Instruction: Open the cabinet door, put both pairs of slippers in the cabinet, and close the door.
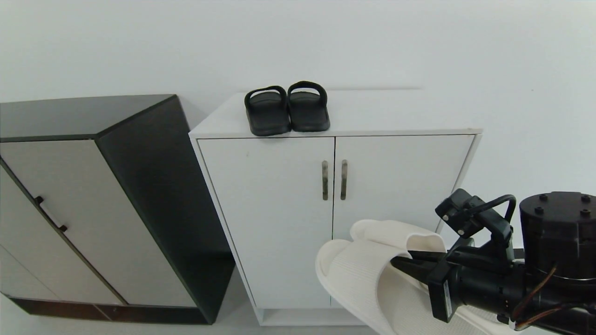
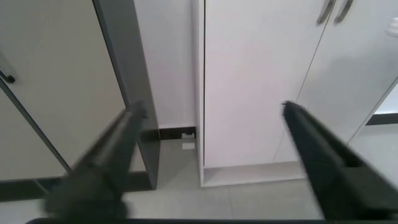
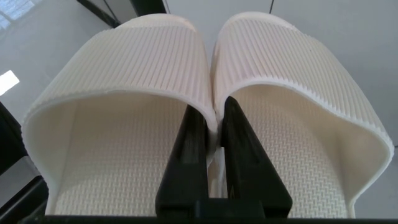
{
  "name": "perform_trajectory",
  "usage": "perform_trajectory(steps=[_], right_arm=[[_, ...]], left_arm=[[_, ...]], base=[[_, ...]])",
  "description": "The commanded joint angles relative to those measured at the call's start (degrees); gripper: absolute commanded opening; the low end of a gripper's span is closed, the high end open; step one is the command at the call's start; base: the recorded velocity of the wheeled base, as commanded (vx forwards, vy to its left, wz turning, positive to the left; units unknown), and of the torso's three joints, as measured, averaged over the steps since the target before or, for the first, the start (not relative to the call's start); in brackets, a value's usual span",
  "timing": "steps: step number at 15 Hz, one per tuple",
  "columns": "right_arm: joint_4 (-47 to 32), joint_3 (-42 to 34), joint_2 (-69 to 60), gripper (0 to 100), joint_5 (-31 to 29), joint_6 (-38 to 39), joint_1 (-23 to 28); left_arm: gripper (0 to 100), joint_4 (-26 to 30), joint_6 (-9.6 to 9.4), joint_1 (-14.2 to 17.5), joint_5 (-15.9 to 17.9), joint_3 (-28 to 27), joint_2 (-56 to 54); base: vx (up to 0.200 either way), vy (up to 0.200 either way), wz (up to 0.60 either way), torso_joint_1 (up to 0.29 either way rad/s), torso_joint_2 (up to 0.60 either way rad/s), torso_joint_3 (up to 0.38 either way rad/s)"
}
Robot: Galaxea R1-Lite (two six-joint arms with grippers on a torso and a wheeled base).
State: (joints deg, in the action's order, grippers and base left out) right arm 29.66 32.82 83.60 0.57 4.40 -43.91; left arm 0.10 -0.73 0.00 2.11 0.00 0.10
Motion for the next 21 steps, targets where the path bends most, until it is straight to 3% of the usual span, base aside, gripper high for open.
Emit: perform_trajectory(steps=[1, 12, 16, 17, 18, 19, 21], right_arm=[[-0.04, -0.03, -0.55, 0, -0.05, -0.01, -0.21], [1.28, -1.18, 0.07, 0, -0.05, -0.01, -0.21], [1.37, -1.62, 0.16, 0, -0.05, -0.01, -0.21], [1.81, -1.70, 0.16, 0, -0.05, -0.01, -0.21], [1.98, -1.88, 0.16, 0, -0.05, -0.01, -0.21], [1.98, -1.79, 0.16, 0, -0.05, -0.01, -0.21], [1.89, -1.97, 0.16, 0, -0.05, -0.01, -0.21]], left_arm=[[100, -0.01, -0.06, 0.00, 0.00, 0.00, -0.01], [100, -0.01, -0.15, -0.09, 0.18, 0.00, 0.17], [100, -0.01, 0.12, -0.09, 0.00, 0.00, 0.34], [100, -0.27, 0.73, -0.09, 0.44, -2.29, 1.31], [100, -0.19, 7.76, -0.26, 0.62, -13.71, 7.99], [100, -0.19, 9.78, -0.53, 1.41, -18.98, 13.17], [100, -0.80, 6.09, -0.97, 6.42, -20.65, 22.23]], base=[[0.000, 0.000, 0.00, -0.144, 0.47, 0.325], [0.000, 0.000, 0.00, -0.091, 0.46, 0.362], [0.000, 0.000, 0.00, -0.006, 0.15, 0.143], [0.000, 0.000, 0.00, -0.002, 0.05, 0.041], [0.000, 0.000, 0.00, 0.000, 0.00, 0.000], [0.000, 0.000, 0.00, 0.000, 0.00, 0.000], [0.000, 0.000, 0.00, 0.000, 0.00, 0.000]])
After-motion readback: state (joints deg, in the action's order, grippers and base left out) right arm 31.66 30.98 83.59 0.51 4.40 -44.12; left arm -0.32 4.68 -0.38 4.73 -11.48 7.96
